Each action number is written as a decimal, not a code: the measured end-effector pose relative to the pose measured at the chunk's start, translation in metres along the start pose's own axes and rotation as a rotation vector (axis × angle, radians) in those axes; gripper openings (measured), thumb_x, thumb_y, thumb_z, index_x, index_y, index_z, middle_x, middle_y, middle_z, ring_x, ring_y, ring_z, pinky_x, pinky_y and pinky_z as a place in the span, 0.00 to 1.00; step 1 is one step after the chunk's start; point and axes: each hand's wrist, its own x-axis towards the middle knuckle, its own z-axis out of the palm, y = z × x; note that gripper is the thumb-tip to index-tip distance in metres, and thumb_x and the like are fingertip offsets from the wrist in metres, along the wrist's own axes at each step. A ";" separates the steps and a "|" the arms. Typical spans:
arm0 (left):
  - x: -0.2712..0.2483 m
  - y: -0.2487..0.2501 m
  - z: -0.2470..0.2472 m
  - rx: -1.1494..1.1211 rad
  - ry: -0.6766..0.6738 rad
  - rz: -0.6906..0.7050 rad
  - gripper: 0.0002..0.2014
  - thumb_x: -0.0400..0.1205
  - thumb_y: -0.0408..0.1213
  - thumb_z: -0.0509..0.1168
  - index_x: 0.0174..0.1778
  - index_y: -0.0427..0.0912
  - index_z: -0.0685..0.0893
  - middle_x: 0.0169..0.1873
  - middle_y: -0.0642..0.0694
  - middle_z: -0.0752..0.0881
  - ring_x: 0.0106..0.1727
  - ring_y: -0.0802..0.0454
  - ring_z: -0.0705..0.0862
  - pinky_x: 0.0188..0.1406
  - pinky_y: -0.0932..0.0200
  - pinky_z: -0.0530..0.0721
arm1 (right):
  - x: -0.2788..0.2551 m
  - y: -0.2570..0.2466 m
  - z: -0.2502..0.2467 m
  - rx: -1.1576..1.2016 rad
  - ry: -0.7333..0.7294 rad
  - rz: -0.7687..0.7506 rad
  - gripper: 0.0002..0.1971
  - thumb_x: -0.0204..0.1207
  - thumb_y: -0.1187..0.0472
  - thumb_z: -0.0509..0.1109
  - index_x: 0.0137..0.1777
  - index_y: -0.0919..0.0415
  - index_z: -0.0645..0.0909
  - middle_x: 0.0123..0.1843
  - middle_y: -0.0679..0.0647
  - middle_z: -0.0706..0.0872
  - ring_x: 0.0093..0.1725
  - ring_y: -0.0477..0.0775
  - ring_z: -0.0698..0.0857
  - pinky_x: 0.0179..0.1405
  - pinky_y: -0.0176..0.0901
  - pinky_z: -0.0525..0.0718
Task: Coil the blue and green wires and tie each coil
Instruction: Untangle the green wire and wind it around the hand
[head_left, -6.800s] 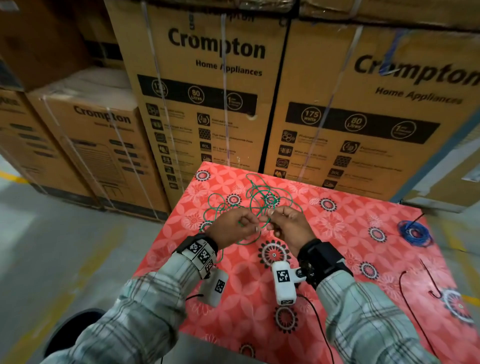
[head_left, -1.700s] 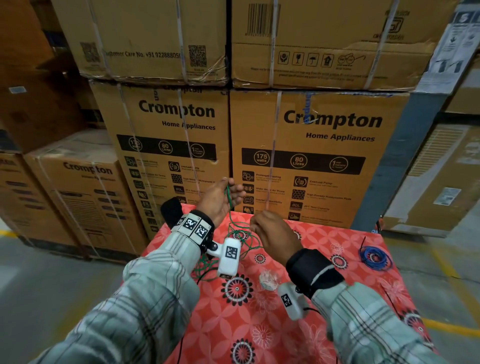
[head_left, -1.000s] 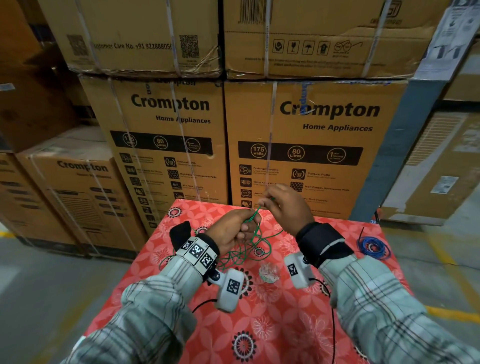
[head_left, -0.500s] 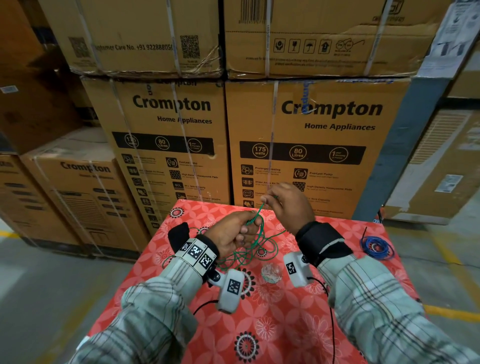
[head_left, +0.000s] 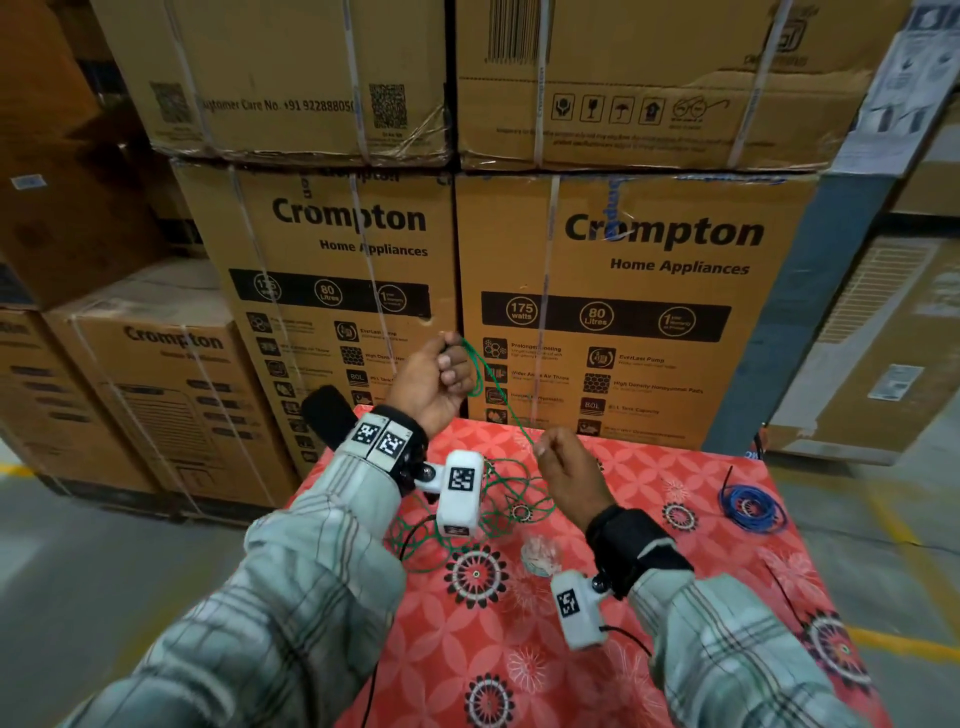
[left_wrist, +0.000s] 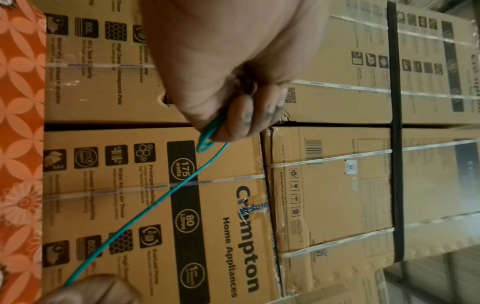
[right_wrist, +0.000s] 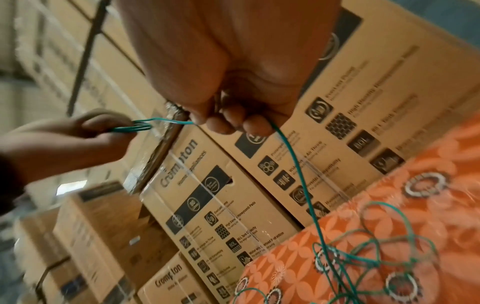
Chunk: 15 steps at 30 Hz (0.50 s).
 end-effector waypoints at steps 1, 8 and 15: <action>0.003 -0.001 -0.001 0.018 0.032 0.018 0.15 0.88 0.37 0.49 0.36 0.46 0.72 0.15 0.55 0.67 0.15 0.61 0.64 0.13 0.67 0.64 | -0.001 -0.002 0.001 -0.062 -0.017 -0.039 0.06 0.82 0.66 0.61 0.43 0.58 0.71 0.32 0.45 0.74 0.31 0.44 0.71 0.32 0.44 0.69; 0.005 -0.011 0.005 0.227 0.145 0.077 0.13 0.90 0.40 0.49 0.43 0.44 0.74 0.26 0.50 0.83 0.27 0.56 0.81 0.27 0.65 0.78 | -0.005 -0.024 0.003 -0.417 -0.158 -0.352 0.08 0.79 0.61 0.58 0.49 0.58 0.80 0.45 0.54 0.77 0.43 0.59 0.78 0.38 0.50 0.77; -0.004 -0.038 -0.006 0.420 0.029 -0.011 0.16 0.91 0.42 0.43 0.45 0.43 0.72 0.54 0.35 0.90 0.59 0.42 0.88 0.51 0.55 0.85 | 0.004 -0.052 -0.013 -0.486 -0.088 -0.518 0.04 0.77 0.68 0.69 0.45 0.60 0.83 0.41 0.54 0.82 0.41 0.56 0.79 0.35 0.54 0.81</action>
